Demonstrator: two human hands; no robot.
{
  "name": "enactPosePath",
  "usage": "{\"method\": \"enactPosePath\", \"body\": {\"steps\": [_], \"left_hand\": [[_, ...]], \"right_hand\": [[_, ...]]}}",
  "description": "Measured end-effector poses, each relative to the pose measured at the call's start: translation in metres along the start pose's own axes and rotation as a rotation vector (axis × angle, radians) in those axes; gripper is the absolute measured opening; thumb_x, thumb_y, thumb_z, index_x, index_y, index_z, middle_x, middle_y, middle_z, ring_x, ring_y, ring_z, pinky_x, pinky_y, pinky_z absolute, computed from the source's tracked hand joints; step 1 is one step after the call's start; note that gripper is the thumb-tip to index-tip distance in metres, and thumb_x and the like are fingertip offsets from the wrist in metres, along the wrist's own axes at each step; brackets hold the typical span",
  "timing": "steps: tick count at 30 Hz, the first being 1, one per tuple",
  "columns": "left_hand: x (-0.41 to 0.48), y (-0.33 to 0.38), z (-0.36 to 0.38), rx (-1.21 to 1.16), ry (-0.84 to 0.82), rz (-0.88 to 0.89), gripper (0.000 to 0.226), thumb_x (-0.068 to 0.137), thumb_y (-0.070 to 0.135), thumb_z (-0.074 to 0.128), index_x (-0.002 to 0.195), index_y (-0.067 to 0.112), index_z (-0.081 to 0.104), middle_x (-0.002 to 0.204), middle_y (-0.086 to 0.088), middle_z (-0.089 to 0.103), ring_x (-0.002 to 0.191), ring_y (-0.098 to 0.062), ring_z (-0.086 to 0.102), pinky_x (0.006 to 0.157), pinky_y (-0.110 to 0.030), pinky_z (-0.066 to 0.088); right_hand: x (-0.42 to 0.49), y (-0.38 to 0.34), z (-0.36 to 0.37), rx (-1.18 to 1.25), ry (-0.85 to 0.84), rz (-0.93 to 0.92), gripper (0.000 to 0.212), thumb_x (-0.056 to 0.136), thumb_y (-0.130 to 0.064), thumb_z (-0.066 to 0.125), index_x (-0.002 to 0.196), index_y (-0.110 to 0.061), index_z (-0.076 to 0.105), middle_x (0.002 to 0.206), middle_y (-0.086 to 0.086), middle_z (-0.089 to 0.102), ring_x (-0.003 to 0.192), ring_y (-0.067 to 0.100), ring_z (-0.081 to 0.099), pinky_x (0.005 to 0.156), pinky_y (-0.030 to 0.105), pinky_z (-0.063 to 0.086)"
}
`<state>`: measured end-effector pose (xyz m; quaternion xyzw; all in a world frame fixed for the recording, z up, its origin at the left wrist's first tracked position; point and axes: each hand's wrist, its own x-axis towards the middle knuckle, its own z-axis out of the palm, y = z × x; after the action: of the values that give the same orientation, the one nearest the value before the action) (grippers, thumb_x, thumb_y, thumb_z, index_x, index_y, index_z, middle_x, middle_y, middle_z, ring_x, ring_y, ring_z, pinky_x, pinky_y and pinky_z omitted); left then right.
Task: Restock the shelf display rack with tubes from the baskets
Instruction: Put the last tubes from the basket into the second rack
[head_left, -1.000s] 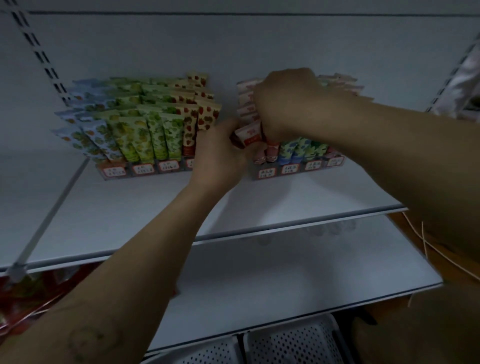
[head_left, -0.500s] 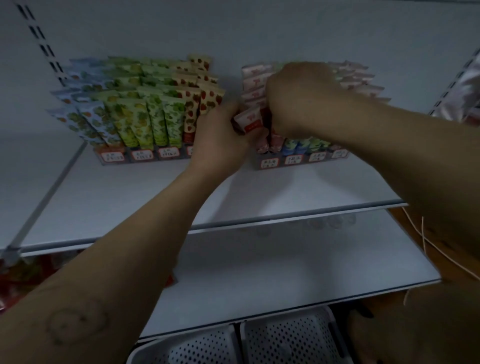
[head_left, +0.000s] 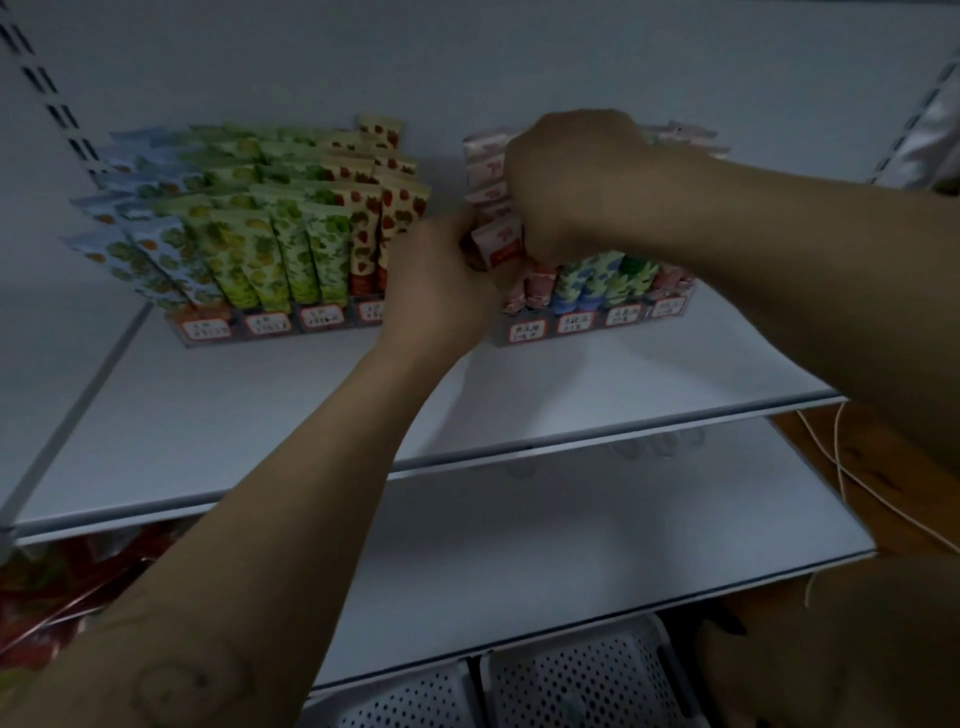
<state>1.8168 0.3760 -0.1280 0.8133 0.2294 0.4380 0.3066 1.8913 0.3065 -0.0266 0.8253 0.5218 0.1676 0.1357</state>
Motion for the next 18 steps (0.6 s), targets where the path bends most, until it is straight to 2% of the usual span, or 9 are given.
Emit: {"method": "enactPosePath", "body": {"steps": [2,4,5,6,9,12,15,16,18], "left_hand": [[-0.002,0.001,0.002,-0.002,0.028,-0.002,0.026,0.076,0.027,0.076,0.099,0.017,0.07,0.077,0.007,0.067,0.069,-0.003,0.059,0.062,-0.021,0.047],[-0.005,0.001,0.005,-0.048,0.06,-0.039,0.022,0.075,0.028,0.076,0.093,0.019,0.07,0.078,0.006,0.069,0.069,-0.003,0.06,0.062,-0.025,0.049],[-0.006,0.0,0.007,-0.066,0.078,-0.063,0.017,0.074,0.028,0.076,0.087,0.019,0.069,0.075,0.005,0.069,0.067,-0.005,0.061,0.06,-0.026,0.048],[-0.005,-0.003,0.008,-0.078,0.098,-0.1,0.017,0.074,0.03,0.075,0.082,0.017,0.068,0.071,0.002,0.068,0.065,-0.01,0.062,0.058,-0.03,0.049],[-0.003,-0.007,0.008,-0.111,0.124,-0.169,0.031,0.069,0.04,0.072,0.074,0.01,0.064,0.065,-0.006,0.066,0.063,-0.023,0.063,0.055,-0.044,0.051],[-0.004,0.0,0.009,-0.057,0.134,-0.168,0.034,0.068,0.041,0.066,0.071,0.008,0.063,0.064,-0.005,0.066,0.061,-0.017,0.062,0.05,-0.038,0.048],[-0.009,0.008,0.012,-0.007,0.17,-0.178,0.031,0.072,0.033,0.071,0.061,0.009,0.054,0.056,-0.003,0.057,0.049,-0.01,0.048,0.041,-0.021,0.028],[-0.01,0.009,0.014,0.008,0.19,-0.176,0.034,0.074,0.031,0.072,0.06,0.009,0.051,0.055,-0.004,0.054,0.048,-0.01,0.045,0.041,-0.022,0.025],[-0.01,0.009,0.016,0.015,0.204,-0.145,0.036,0.076,0.033,0.074,0.064,0.005,0.054,0.055,-0.004,0.054,0.049,-0.01,0.046,0.044,-0.022,0.028]], "right_hand": [[0.003,-0.001,-0.001,0.065,-0.016,-0.019,0.012,0.081,-0.01,0.061,0.09,-0.006,0.054,0.072,0.008,0.044,0.066,0.025,0.046,0.067,0.034,0.037],[-0.001,-0.003,0.0,0.09,-0.032,-0.01,0.03,0.082,-0.011,0.062,0.111,-0.003,0.059,0.098,0.015,0.058,0.087,0.032,0.057,0.07,0.034,0.038],[0.0,-0.002,0.003,0.124,-0.024,0.004,0.034,0.083,-0.013,0.062,0.115,-0.001,0.058,0.11,0.018,0.059,0.1,0.034,0.057,0.073,0.035,0.038],[0.001,-0.002,0.006,0.132,0.007,0.015,0.034,0.083,-0.014,0.061,0.114,-0.001,0.059,0.115,0.019,0.058,0.106,0.035,0.057,0.074,0.035,0.039],[-0.004,-0.002,0.008,0.136,0.063,0.062,0.029,0.083,-0.015,0.061,0.11,-0.002,0.061,0.115,0.018,0.059,0.107,0.034,0.057,0.071,0.033,0.036],[-0.01,-0.003,0.008,0.161,0.071,0.094,0.03,0.084,-0.015,0.061,0.112,-0.004,0.06,0.118,0.016,0.058,0.111,0.034,0.056,0.073,0.033,0.035],[-0.017,-0.001,0.014,0.184,0.119,0.1,0.024,0.087,-0.01,0.056,0.11,-0.004,0.061,0.118,0.017,0.058,0.111,0.032,0.055,0.074,0.032,0.034],[-0.02,-0.001,0.016,0.193,0.124,0.111,0.022,0.087,-0.008,0.055,0.107,-0.003,0.061,0.116,0.017,0.059,0.11,0.032,0.056,0.073,0.031,0.032],[-0.025,0.003,0.021,0.214,0.158,0.124,0.02,0.085,-0.005,0.056,0.103,-0.003,0.062,0.112,0.018,0.06,0.107,0.033,0.056,0.07,0.031,0.031]]}}
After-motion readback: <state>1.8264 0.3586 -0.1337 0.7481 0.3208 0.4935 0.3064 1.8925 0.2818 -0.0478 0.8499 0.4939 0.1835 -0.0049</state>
